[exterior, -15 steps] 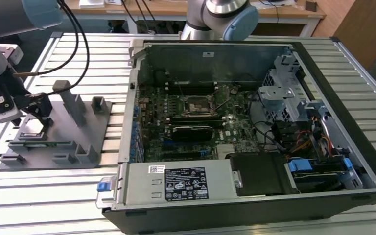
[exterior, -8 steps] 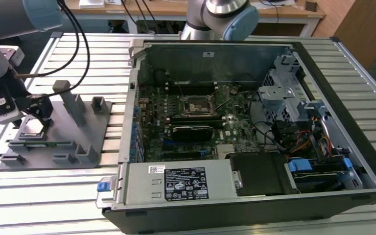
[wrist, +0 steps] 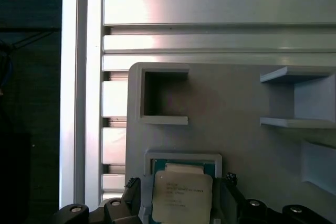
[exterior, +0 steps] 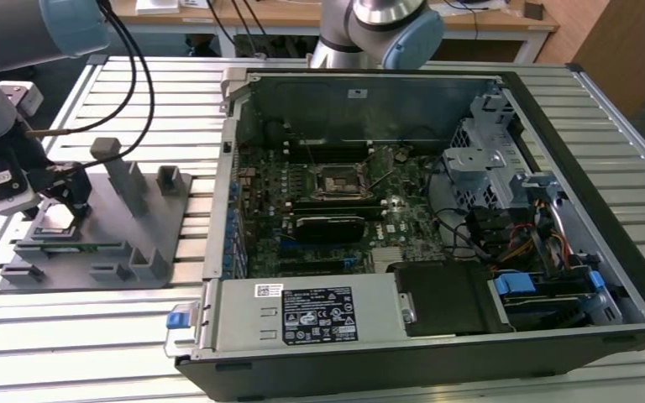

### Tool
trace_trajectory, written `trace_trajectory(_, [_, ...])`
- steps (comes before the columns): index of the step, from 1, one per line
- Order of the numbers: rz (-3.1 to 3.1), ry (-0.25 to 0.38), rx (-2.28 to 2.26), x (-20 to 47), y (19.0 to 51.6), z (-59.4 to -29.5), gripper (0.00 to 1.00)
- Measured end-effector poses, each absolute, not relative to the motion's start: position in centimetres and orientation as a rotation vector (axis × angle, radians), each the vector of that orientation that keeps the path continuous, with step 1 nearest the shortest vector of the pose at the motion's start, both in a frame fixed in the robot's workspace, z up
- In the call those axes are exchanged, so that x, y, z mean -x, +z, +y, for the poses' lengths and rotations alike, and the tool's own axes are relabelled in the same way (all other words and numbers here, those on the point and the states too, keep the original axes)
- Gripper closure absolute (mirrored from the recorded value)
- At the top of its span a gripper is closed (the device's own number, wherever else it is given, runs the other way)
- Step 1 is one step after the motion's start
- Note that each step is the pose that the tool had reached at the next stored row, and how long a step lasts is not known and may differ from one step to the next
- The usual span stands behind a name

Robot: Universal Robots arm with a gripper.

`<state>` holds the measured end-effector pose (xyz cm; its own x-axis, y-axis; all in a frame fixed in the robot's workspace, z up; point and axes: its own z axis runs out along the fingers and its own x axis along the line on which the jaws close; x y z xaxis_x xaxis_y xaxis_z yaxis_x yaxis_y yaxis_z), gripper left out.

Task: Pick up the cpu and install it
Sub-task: 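Pick up the cpu and move it towards the insertion slot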

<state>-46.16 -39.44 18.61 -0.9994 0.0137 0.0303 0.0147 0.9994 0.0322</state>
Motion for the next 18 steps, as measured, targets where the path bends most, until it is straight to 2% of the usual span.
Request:
trace_trajectory(5, [-3.111,-0.049,0.022,46.23,18.34,-39.44,0.31])
trace_trajectory(6, [-3.111,-0.049,0.022,46.23,18.32,-39.44,0.37])
trace_trajectory(8, [-3.111,-0.049,0.022,46.23,18.28,-39.44,0.37])
trace_trajectory(9, [-3.111,-0.049,0.022,46.23,18.28,-39.44,0.44])
trace_trajectory(18, [-3.113,-0.042,-0.002,46.23,18.35,-39.54,0.44])
